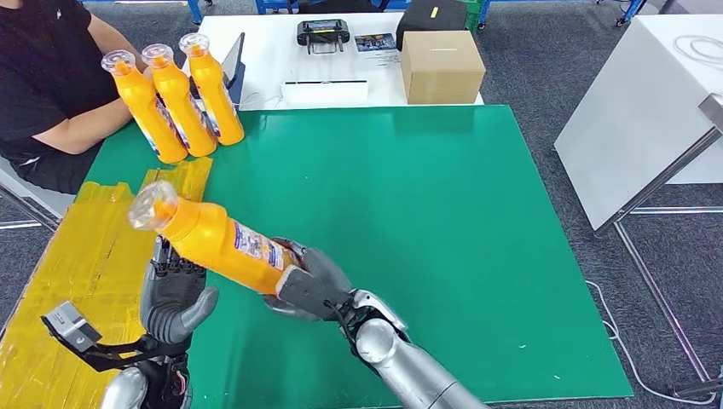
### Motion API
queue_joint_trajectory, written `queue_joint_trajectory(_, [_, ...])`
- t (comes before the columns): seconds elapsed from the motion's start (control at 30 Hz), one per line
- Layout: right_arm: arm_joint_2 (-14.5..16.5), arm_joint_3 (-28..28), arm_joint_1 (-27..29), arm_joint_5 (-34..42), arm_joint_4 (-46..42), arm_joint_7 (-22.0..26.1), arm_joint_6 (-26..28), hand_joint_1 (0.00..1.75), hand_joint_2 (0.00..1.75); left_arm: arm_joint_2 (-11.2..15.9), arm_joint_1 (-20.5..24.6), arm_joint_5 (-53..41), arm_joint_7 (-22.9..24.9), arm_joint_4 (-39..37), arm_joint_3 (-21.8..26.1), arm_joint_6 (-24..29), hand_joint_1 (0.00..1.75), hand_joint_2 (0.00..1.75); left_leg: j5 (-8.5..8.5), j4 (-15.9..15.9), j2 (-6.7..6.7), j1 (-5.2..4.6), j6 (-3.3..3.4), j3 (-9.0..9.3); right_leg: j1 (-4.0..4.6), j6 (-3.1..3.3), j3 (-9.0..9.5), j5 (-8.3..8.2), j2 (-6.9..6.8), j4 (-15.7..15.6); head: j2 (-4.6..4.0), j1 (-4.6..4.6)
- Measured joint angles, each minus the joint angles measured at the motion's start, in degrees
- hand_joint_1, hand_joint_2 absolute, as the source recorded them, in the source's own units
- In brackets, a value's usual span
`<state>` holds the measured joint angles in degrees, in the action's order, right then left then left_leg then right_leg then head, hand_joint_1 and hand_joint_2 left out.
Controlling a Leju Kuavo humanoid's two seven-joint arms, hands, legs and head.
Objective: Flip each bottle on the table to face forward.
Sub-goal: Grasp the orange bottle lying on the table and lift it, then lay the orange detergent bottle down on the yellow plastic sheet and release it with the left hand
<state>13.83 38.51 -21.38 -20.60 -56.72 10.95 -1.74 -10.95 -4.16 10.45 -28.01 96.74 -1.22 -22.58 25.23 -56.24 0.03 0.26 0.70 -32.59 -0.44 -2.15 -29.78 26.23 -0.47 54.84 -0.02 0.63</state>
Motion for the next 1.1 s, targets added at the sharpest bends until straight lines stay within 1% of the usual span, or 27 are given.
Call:
queue_joint_trajectory(0.13, [1.49,2.89,0.11,-1.46,2.24,0.17,-0.23,1.75,1.75,0.24,0.1,-0.65,0.02,-0.4,0.22,0.85,0.0,1.75,0.0,0.0,0.01,0.0,0.0,-0.02,0.0,0.0,-0.03,0.0,0.0,0.0,0.0,-0.01])
queue_joint_trajectory(0.23, [2.28,5.01,0.14,-2.17,3.17,0.43,-0.27,1.75,1.75,0.61,0.0,-2.95,0.24,-0.87,0.49,2.22,0.0,1.75,0.0,0.0,0.02,0.0,0.0,-0.03,0.0,0.0,-0.05,0.0,0.0,0.0,0.0,-0.01])
queue_joint_trajectory(0.4, [2.67,7.89,0.26,-2.37,3.83,-0.16,0.18,1.75,1.75,1.63,0.12,-12.96,1.12,-2.45,-0.03,6.73,0.0,1.75,0.0,0.0,-0.02,0.0,0.0,-0.04,-0.02,0.0,-0.05,0.0,-0.01,0.0,0.0,-0.03])
queue_joint_trajectory(0.53, [2.51,9.03,0.43,-2.44,4.39,-0.78,0.4,1.75,1.75,2.58,0.58,-17.15,1.42,-4.03,-1.13,7.91,1.74,1.75,0.0,0.0,0.01,-0.01,0.0,-0.04,-0.02,0.0,-0.05,0.0,0.0,0.0,0.0,-0.03])
queue_joint_trajectory(0.77, [2.37,9.72,0.38,-2.55,5.28,-0.98,0.52,1.75,1.75,3.77,0.62,-17.97,-0.03,-5.42,-2.25,7.44,1.75,1.75,0.0,0.0,0.01,0.0,0.0,-0.05,-0.01,0.0,-0.06,0.0,0.0,0.0,0.0,-0.02])
queue_joint_trajectory(1.1, [2.34,10.04,0.32,-3.02,6.17,-0.35,1.03,1.75,1.75,4.1,0.39,-16.84,-1.01,-5.85,-2.34,5.91,1.75,1.75,0.0,0.0,0.02,0.0,0.0,-0.06,-0.01,0.0,-0.06,0.0,0.0,0.0,0.0,-0.02])
